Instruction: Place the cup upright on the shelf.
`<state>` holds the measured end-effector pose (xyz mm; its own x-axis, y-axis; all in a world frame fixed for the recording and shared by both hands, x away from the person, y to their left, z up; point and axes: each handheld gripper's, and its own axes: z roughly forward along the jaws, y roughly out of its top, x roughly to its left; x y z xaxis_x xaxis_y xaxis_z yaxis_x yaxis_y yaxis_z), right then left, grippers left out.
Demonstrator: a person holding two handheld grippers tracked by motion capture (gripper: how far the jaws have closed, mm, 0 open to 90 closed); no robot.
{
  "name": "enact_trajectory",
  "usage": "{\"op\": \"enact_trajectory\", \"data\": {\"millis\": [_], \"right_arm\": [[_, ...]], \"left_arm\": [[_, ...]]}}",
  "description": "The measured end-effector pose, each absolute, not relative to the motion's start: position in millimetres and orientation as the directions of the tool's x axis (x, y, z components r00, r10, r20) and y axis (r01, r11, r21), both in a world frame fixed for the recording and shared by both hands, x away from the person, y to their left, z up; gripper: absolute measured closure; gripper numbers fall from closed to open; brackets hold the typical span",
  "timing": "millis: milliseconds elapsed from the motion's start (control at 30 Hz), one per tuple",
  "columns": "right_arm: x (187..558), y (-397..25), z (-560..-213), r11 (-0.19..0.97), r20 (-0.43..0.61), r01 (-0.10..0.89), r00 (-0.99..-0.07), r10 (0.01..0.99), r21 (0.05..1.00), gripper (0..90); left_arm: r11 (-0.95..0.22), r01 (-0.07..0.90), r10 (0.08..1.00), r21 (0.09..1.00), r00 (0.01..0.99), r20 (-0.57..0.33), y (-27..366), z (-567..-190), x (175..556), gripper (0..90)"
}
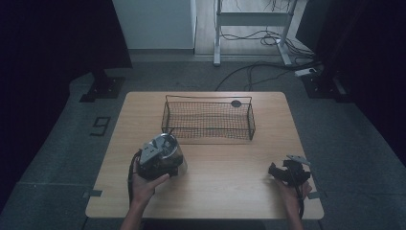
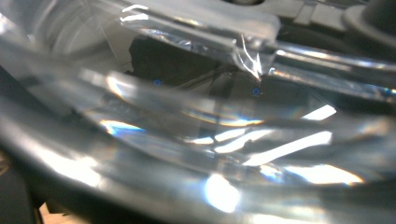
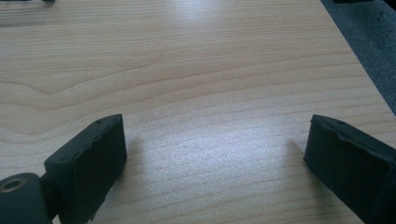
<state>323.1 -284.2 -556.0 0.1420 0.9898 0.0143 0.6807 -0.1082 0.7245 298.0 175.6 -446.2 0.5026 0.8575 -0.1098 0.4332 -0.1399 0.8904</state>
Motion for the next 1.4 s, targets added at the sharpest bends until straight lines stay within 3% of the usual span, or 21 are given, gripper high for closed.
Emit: {"op": "enact_trajectory", "data": {"millis": [433, 1400], "right_arm": [[322.2, -283.9, -555.9, -0.111, 0.013, 0.68, 0.148, 0.989, 0.725, 6.0], [322.4, -283.9, -556.0, -0.112, 0.014, 0.678, 0.148, 0.989, 0.727, 6.0]], "left_arm": [[-0.137, 0.393, 0.86, 0.909, 0.502, -0.088, 179.1, -411.7, 307.2, 3.8], [-0.126, 0.391, 0.875, 0.912, 0.477, -0.083, 177.2, -385.4, 326.8, 3.9]]}}
